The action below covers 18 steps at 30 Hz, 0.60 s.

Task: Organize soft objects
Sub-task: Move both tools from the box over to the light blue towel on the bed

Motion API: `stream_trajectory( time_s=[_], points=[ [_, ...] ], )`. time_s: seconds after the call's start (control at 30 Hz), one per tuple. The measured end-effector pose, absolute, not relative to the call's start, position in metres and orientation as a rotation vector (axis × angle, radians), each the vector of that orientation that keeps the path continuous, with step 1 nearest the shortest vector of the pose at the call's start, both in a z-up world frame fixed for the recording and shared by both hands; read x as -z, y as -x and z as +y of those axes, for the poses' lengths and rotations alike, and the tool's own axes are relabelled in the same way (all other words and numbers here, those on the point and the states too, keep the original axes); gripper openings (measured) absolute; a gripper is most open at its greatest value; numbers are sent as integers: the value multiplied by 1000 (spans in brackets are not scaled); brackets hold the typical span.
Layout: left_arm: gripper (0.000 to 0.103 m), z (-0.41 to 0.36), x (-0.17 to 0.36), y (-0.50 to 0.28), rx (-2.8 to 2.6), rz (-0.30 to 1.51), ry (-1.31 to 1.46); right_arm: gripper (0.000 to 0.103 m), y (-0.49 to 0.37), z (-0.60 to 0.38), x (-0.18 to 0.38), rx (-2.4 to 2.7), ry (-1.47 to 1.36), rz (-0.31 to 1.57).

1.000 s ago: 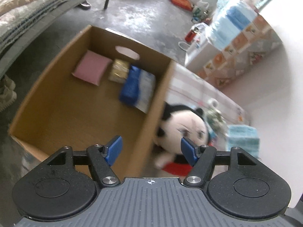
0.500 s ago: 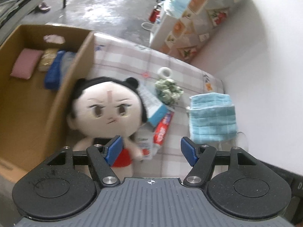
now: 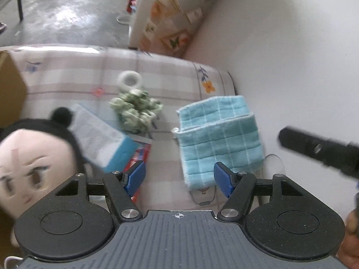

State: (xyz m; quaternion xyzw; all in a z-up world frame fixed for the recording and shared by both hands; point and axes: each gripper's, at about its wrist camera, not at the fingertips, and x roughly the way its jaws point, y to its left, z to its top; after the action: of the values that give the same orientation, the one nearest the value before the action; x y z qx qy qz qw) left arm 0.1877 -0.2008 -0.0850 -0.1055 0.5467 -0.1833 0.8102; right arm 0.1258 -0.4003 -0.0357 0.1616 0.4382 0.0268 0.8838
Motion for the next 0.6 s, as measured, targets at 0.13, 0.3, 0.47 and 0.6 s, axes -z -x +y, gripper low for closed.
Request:
stream_trajectory(
  time_s=[0.13, 0.3, 0.47, 0.6],
  points=[
    [60, -228, 112, -205, 426, 1215, 206, 79, -144, -415, 43, 21, -271, 936],
    [53, -250, 135, -217, 419, 1253, 154, 72, -161, -424, 65, 64, -230, 1016],
    [45, -263, 154, -228, 413, 1286, 120, 68, -173, -429, 89, 54, -246, 1073],
    [41, -268, 163, -232, 411, 1300, 95, 63, -184, -430, 107, 45, -244, 1135]
  ],
)
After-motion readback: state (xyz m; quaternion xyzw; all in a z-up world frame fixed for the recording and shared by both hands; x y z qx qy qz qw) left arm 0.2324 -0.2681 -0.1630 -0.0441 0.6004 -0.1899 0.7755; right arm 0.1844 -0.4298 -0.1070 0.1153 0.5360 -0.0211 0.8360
